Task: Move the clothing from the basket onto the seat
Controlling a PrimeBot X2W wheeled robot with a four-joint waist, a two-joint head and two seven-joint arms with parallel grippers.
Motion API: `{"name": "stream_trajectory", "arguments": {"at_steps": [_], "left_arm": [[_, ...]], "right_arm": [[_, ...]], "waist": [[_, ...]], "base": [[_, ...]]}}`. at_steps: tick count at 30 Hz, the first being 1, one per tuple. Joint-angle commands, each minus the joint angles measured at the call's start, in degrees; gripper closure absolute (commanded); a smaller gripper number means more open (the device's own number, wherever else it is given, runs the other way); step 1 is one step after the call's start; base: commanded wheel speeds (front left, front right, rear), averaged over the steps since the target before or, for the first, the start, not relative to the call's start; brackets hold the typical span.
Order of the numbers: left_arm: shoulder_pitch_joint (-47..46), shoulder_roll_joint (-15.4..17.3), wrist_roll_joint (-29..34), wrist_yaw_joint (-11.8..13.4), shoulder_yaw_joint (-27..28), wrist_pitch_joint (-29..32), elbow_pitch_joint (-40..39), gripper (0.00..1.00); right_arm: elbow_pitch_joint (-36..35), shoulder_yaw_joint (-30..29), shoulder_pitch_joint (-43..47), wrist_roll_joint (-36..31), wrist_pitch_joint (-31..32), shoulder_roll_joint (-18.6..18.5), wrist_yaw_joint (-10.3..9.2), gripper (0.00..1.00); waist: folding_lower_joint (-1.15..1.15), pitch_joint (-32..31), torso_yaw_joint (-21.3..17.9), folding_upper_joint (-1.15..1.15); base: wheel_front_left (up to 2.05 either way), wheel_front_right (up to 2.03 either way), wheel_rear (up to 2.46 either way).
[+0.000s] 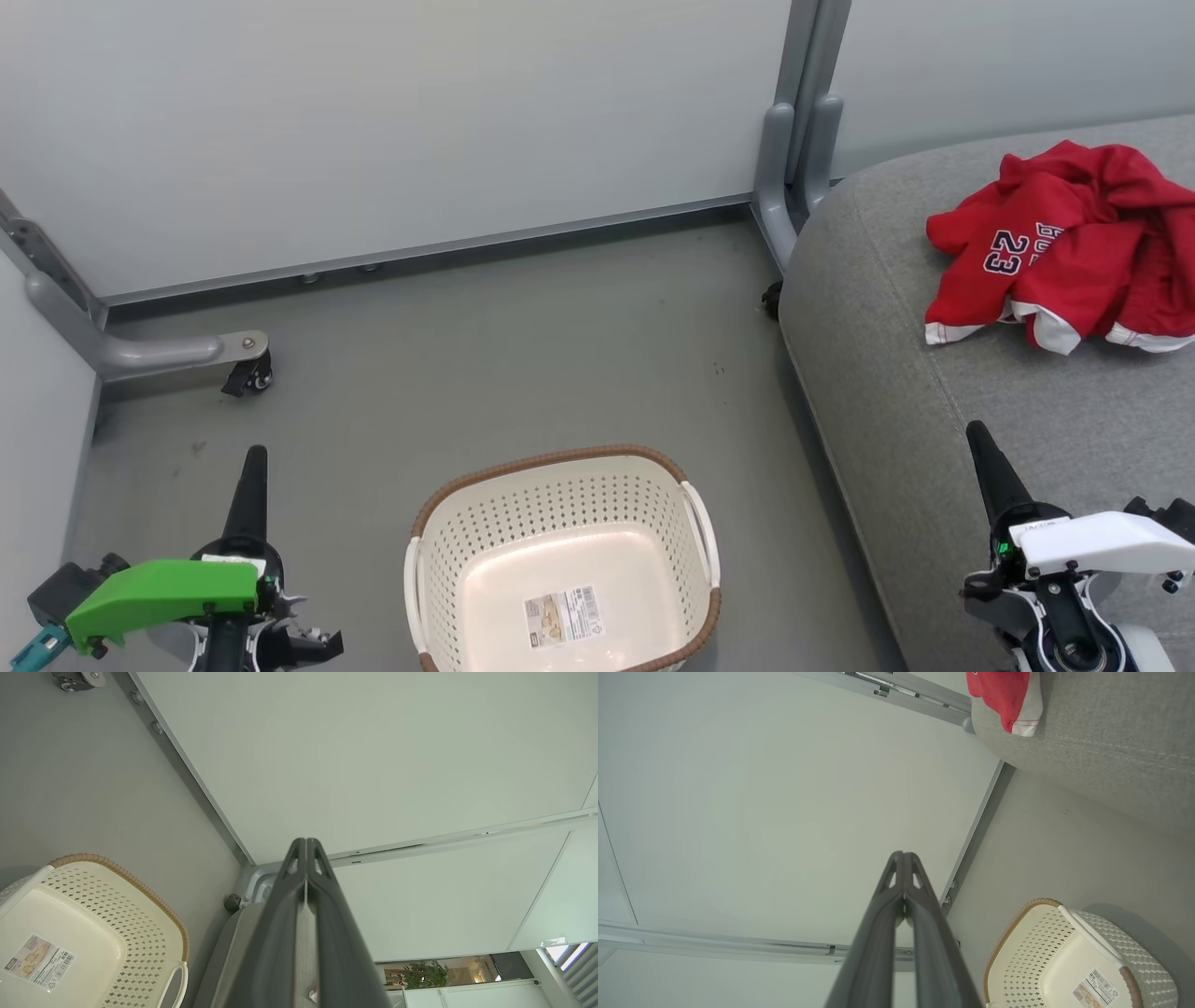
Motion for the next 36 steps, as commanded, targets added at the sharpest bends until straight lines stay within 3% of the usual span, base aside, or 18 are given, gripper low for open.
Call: {"name": "stream_trajectory", "arguments": {"at_steps": [1,30,36], "left_arm": [[-1.49,0.32,-1.52,-0.34,0.28,0.41,-0.44,1.0],[-2.13,0.37,-13.62,-0.82,1.5,3.55,-0.61,1.0],[-2.06,0.37,-13.56,-0.72,1.48,3.65,-0.58,1.0]], "right_arm": [[-0.01,-0.32,-1.09,1.44,0.51,-0.35,0.0,1.0],[0.94,-1.51,-1.6,13.49,3.68,-0.39,-0.01,1.0],[0.93,-1.51,-1.61,13.56,3.66,-0.38,-0.01,1.0]], "waist": [[0.0,0.01,-0.1,0.0],[0.0,0.18,-1.77,0.0],[0.0,0.19,-1.82,0.0]], "base": [[0.0,0.0,0.0],[0.0,0.0,0.0],[0.0,0.0,0.0]]}}
